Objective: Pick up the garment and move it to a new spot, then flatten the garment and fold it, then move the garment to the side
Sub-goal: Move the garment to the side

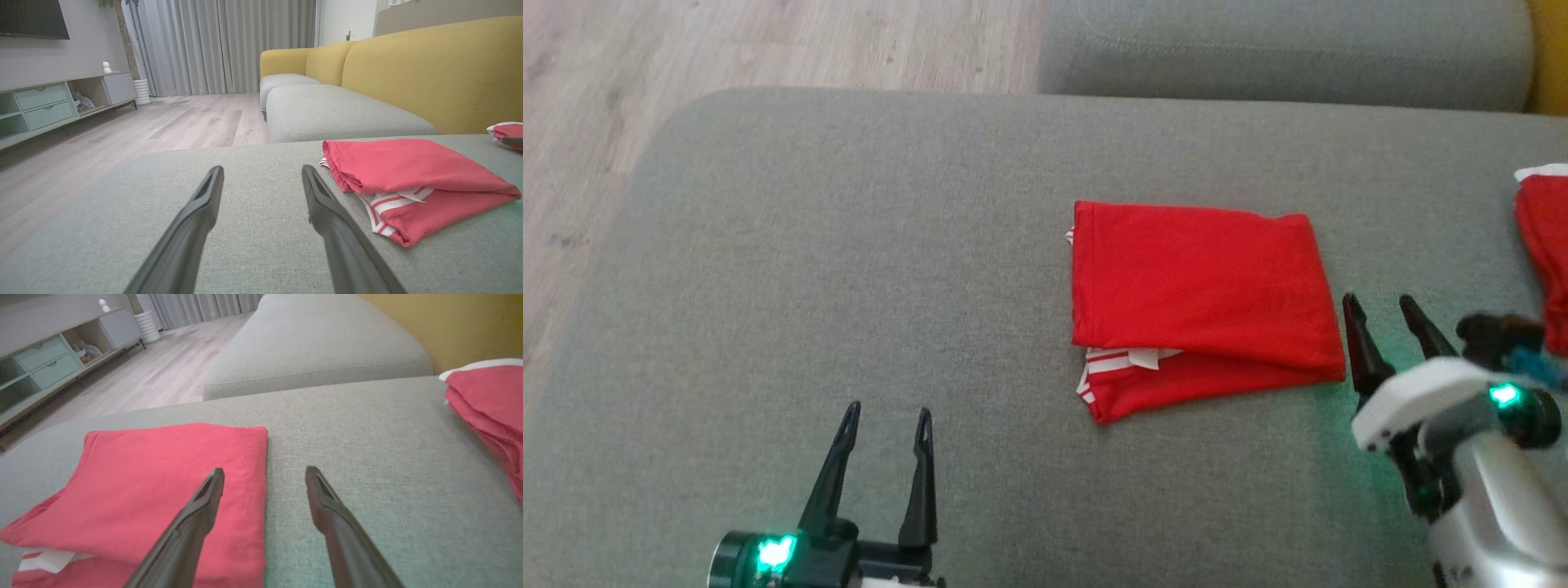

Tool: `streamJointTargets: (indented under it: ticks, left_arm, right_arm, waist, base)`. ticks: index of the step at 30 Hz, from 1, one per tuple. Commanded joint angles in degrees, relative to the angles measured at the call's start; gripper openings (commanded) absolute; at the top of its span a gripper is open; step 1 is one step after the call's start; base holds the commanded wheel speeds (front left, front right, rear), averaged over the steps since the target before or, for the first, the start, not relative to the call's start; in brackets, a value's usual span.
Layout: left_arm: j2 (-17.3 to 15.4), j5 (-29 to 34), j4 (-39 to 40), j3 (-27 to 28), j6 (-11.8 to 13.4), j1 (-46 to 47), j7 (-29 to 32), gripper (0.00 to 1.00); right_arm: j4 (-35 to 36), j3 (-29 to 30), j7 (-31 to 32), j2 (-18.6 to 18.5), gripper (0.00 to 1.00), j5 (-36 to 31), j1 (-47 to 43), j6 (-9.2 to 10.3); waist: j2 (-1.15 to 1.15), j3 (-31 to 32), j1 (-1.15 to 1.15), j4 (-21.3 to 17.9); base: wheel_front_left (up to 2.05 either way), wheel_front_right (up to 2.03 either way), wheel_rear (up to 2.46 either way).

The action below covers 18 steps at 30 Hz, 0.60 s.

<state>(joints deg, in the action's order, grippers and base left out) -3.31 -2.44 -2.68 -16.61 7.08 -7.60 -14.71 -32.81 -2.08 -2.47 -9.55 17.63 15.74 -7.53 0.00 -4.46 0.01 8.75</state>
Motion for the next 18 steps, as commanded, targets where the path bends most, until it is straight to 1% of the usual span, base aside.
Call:
streamJointTargets:
  ticks: [1,5,10,12,13,14,15,18]
  left_arm:
    - [0.4,0.6,2.1,1.2,0.4,2.4,-0.3,1.0]
    - [0.4,0.5,2.6,0.5,0.8,3.7,-0.3,1.0]
    - [0.4,0.4,2.7,-0.6,1.5,5.1,-0.3,1.0]
    - [0.4,0.5,2.6,-1.0,1.7,5.7,-0.3,1.0]
    - [0.4,0.5,2.6,-1.2,1.7,6.0,-0.3,1.0]
    - [0.4,0.5,2.6,-1.2,1.7,6.0,-0.3,1.0]
    - [0.4,0.6,2.6,-1.4,1.8,6.3,-0.3,1.0]
    - [0.4,0.6,2.8,-1.4,2.4,7.2,-0.3,1.0]
  right_arm:
    - [0.3,-1.5,1.7,-1.1,1.0,1.0,2.6,0.04]
    - [-4.1,-2.4,7.0,-1.3,1.0,4.7,6.6,0.04]
    - [-9.4,-4.3,10.4,-1.5,1.0,6.8,10.2,0.04]
    - [-11.4,-5.7,11.4,-1.5,0.81,7.5,11.4,0.04]
    - [-12.1,-6.3,11.6,-1.6,0.43,7.9,12.0,0.04]
    - [-12.1,-6.3,11.6,-1.6,0.43,7.9,12.0,0.04]
    - [-12.5,-7.1,11.6,-1.8,0.0,8.3,12.5,0.04]
    - [-12.6,-8.5,10.0,-3.1,0.0,9.3,14.0,0.04]
  waist:
    - [0.0,-1.0,-0.01,0.4]
    - [0.0,-2.6,-0.01,0.9]
    - [0.0,-4.7,-0.01,1.1]
    - [0.0,-5.5,-0.01,1.1]
    - [0.0,-5.9,-0.01,1.1]
    - [0.0,-5.9,-0.01,1.1]
    - [0.0,-6.3,-0.01,1.1]
    - [0.0,-7.5,-0.01,0.6]
  base:
    - [0.0,0.0,0.0]
    - [0.0,0.0,0.0]
    - [0.0,0.0,0.0]
    - [0.0,0.0,0.0]
    - [0.0,0.0,0.0]
    - [0.0,0.0,0.0]
    - [0.0,0.0,0.0]
    - [0.0,0.0,0.0]
